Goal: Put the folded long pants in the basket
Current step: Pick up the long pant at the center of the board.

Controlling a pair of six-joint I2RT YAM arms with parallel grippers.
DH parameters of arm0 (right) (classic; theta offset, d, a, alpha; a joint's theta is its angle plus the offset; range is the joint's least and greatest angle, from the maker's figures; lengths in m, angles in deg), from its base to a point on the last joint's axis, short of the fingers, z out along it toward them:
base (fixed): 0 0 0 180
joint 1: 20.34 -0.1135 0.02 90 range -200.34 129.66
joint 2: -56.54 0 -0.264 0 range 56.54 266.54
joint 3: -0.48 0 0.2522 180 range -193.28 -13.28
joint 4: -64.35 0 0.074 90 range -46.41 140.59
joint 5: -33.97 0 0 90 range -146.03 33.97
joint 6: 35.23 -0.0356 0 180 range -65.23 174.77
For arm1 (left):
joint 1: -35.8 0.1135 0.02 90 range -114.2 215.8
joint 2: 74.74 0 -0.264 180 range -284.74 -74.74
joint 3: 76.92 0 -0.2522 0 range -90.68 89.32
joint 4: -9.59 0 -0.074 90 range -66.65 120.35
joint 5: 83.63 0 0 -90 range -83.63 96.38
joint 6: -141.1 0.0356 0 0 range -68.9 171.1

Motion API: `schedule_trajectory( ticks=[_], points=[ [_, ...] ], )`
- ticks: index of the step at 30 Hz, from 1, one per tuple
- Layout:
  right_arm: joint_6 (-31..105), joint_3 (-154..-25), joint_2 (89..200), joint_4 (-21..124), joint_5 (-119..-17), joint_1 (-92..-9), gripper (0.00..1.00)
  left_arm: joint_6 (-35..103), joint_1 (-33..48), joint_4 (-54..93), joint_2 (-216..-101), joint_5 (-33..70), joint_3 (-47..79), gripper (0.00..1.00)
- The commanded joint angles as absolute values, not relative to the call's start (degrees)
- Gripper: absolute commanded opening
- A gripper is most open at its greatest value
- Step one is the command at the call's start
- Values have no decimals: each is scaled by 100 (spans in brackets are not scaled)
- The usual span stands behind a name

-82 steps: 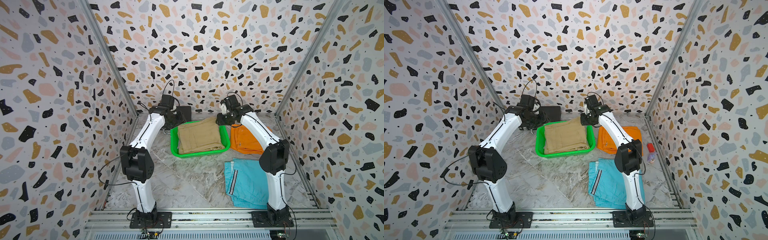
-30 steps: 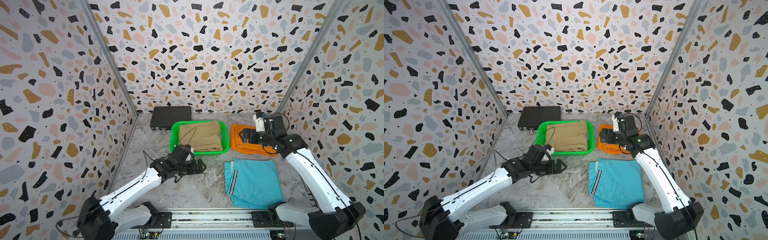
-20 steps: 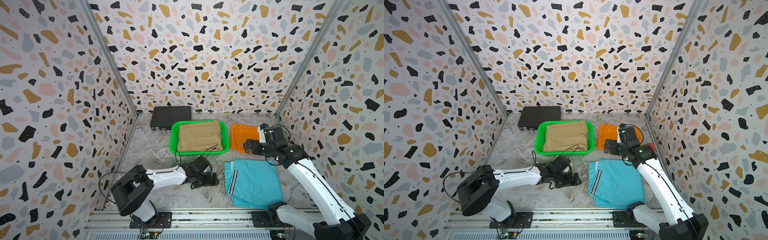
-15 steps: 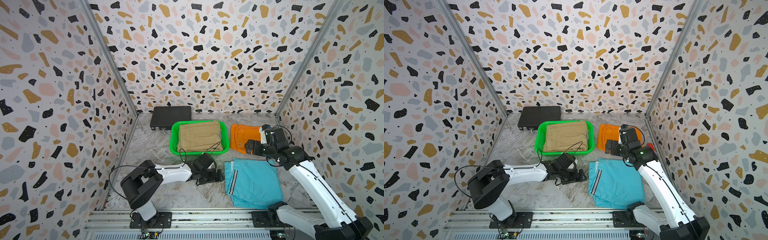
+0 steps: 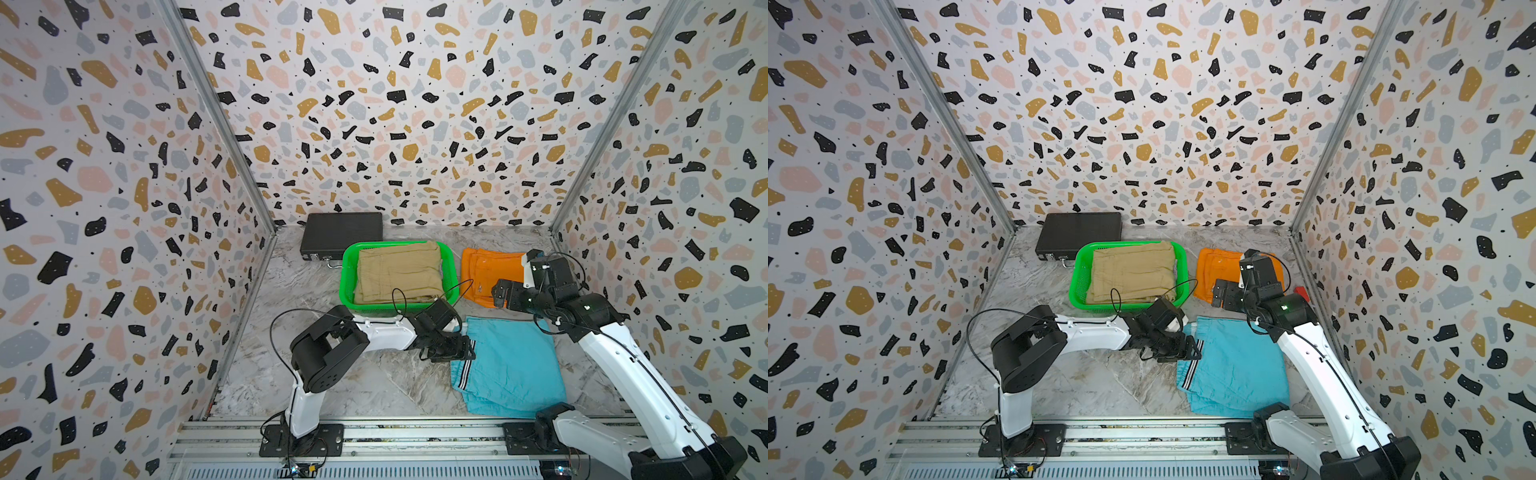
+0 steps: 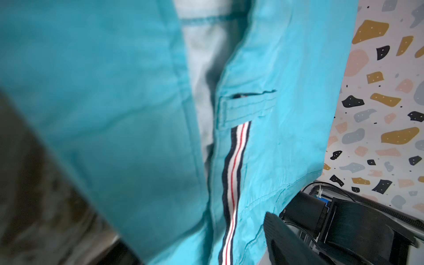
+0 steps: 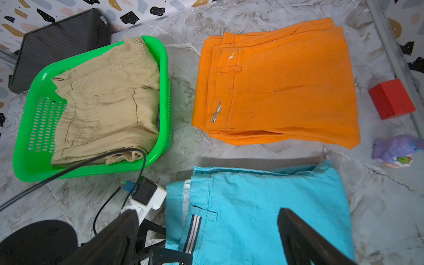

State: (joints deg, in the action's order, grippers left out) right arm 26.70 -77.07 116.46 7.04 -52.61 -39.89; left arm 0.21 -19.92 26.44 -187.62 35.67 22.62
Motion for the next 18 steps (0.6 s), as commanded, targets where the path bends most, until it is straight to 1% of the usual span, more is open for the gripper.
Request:
schedule_trajectory(
  ticks=[1,2,3,5,6,11,15,18],
  points=[
    [2671,-7693,11433,594,-5143,-3968,100,148,-2037,3565,-19277,3577,2326,62],
    [2690,-7691,11420,588,-5137,-3968,100,162,-2042,3566,-19305,3612,2298,50],
    [2716,-7690,11411,585,-5109,-3967,100,175,-2039,3566,-19314,3615,2288,32],
    [2737,-7635,11385,568,-5018,-3967,100,194,-2029,3600,-19264,3556,2311,5],
    [2744,-7615,11366,565,-4991,-3959,100,210,-2027,3631,-19204,3523,2335,0],
    [2726,-7561,11375,577,-4996,-3959,100,701,-1944,4233,-18476,3048,2615,0],
    [2701,-7430,11377,588,-5065,-3959,100,1483,-1924,5742,-17631,2143,2753,0],
    [2614,-7190,11392,634,-5348,-3959,100,1848,-1813,6625,-16935,1519,3051,0]
  ],
)
